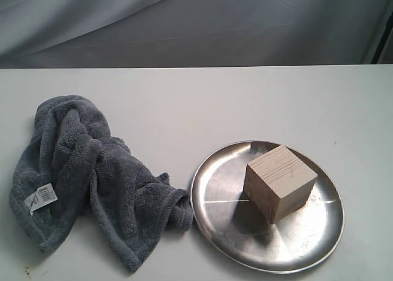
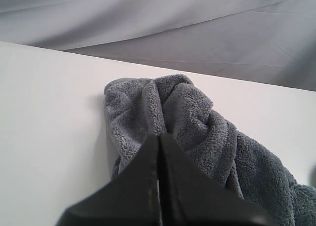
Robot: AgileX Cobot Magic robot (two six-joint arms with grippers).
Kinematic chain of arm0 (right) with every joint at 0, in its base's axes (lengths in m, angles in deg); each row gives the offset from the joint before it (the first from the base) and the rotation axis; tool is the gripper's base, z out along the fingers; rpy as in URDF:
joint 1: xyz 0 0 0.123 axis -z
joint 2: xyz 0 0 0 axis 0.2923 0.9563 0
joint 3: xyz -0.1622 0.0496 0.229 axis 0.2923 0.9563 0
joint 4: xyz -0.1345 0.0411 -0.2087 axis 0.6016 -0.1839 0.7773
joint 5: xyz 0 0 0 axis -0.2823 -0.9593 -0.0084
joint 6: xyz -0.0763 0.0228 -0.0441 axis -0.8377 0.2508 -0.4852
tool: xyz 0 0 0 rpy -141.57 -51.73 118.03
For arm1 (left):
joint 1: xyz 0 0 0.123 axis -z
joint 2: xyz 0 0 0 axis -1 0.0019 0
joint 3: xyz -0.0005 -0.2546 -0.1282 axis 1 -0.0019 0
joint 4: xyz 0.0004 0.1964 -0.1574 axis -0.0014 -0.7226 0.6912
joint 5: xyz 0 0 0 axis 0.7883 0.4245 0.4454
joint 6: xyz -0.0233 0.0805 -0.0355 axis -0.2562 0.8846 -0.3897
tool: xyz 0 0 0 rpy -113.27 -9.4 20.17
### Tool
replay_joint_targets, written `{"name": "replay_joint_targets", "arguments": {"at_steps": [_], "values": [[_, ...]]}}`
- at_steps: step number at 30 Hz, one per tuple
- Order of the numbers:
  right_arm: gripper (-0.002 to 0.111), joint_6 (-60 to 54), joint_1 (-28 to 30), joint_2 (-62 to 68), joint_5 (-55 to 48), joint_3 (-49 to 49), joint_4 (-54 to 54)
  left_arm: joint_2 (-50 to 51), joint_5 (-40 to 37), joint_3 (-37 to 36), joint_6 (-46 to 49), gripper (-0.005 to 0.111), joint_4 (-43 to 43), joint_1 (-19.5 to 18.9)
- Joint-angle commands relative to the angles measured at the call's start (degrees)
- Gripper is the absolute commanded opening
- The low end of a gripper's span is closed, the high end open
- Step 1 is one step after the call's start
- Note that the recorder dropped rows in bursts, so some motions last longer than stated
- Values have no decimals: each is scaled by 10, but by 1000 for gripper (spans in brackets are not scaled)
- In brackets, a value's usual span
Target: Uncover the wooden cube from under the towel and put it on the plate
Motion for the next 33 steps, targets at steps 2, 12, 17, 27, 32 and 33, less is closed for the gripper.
{"name": "replay_joint_targets", "arguments": {"at_steps": [2,12,17,27,32,33], "values": [[0,-5,4,-53,-108,2,1,-2,5,-3,-2,0,3,3],[0,-4,4,-53,-163,2,1,-2,5,-3,-2,0,3,3],[0,-4,4,-53,-187,2,1,-2,5,-3,0,0,3,3],[0,-4,4,-53,-256,2,1,-2,5,-3,-1,0,3,3],[0,-4,4,-53,-255,2,1,-2,5,-3,-1,0,3,3],[0,-4,4,-53,-255,2,1,-2,5,-3,0,0,3,3]]}}
